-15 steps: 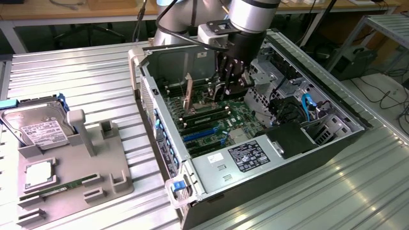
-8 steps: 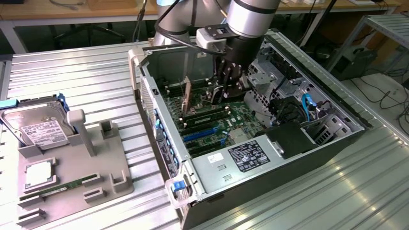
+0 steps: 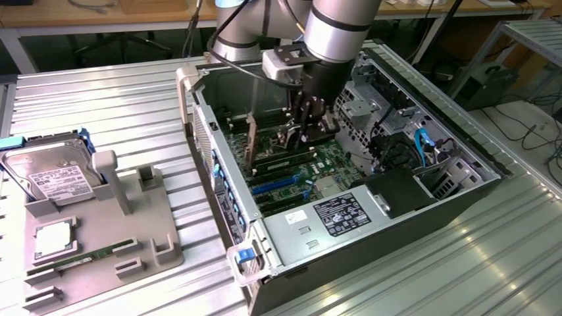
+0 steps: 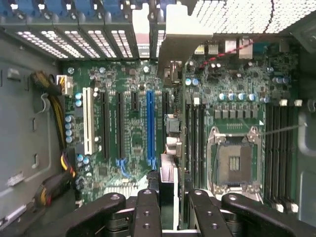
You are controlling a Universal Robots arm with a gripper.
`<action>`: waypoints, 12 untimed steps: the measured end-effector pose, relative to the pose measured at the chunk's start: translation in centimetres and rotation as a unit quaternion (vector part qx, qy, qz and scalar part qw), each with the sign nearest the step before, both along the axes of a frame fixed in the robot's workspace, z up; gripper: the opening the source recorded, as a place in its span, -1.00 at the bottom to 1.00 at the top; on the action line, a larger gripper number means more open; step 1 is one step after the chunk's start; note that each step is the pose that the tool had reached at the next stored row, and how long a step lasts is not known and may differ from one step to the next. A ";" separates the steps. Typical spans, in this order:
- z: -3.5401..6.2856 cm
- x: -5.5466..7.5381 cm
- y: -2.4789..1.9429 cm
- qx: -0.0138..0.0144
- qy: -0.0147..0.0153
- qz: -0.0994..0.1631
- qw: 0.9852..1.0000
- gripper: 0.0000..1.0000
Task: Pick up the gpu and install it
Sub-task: 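Insert the gpu into the slot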
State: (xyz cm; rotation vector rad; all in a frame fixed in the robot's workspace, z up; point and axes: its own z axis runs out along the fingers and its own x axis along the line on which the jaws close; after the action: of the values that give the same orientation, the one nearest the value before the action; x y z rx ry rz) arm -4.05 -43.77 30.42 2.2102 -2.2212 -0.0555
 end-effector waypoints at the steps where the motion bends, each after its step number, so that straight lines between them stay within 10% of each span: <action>1: -0.19 -0.1 0.00 0.000 0.000 0.002 1.000 -0.45; 12: -1.83 -0.5 -1.12 0.001 0.000 0.009 1.000 -0.45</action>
State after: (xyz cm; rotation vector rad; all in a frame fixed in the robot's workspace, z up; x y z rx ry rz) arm -4.55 -44.90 28.59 2.2294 -2.2026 -0.0568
